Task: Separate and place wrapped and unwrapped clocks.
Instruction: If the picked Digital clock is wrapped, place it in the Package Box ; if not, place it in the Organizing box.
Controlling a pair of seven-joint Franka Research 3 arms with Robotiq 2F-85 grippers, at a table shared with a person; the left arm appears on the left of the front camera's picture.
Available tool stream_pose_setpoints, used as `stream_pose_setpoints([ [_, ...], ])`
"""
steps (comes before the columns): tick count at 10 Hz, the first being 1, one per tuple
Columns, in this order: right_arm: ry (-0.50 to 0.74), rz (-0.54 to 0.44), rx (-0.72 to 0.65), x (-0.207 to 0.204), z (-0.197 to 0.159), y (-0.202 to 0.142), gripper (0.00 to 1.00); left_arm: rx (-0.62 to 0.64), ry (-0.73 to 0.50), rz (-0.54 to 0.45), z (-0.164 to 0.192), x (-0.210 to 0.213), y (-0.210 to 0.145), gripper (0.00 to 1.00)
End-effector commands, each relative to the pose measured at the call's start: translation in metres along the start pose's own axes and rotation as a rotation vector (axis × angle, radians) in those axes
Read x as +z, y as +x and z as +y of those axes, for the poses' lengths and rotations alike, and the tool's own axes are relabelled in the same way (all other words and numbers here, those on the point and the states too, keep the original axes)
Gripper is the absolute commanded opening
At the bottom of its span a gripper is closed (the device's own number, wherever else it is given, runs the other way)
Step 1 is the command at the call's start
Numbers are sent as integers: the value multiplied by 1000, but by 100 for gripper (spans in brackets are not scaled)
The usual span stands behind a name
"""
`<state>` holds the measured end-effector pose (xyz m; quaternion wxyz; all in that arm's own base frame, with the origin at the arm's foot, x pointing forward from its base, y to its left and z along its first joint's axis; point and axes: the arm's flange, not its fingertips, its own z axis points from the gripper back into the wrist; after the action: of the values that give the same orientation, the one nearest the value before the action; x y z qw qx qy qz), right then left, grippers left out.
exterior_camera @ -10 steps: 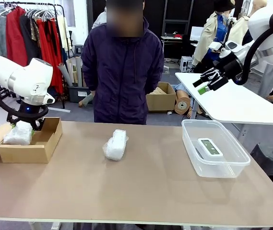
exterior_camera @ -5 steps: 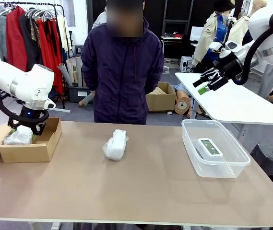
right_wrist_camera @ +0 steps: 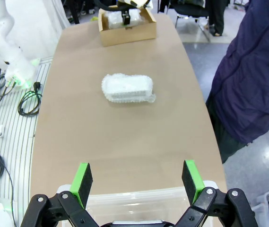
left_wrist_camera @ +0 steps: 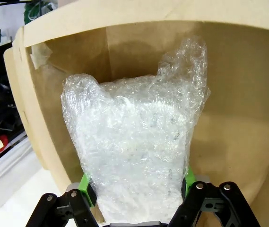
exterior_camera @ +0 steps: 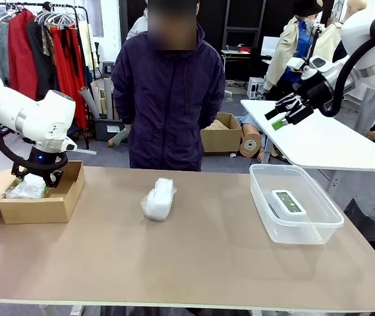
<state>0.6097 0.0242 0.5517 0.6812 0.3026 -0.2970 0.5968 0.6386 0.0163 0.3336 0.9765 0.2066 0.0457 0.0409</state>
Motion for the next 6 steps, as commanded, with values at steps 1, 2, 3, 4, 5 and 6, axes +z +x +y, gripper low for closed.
stream_pose_setpoints([
  [1, 0, 1, 6, 0, 3, 2, 100, 21, 37, -8, 4, 3, 3, 94],
  [2, 0, 1, 6, 0, 3, 2, 100, 19, 38, -13, 4, 5, 3, 100],
  [3, 0, 1, 6, 0, 3, 2, 100, 19, 41, -21, 5, 7, 2, 100],
  [4, 0, 1, 6, 0, 3, 2, 100, 22, 41, -26, 6, 11, 1, 100],
  [5, 0, 1, 6, 0, 3, 2, 100, 30, 42, -39, 8, 16, -1, 100],
  [6, 0, 1, 6, 0, 3, 2, 100, 32, 39, -60, 10, 22, -1, 100],
])
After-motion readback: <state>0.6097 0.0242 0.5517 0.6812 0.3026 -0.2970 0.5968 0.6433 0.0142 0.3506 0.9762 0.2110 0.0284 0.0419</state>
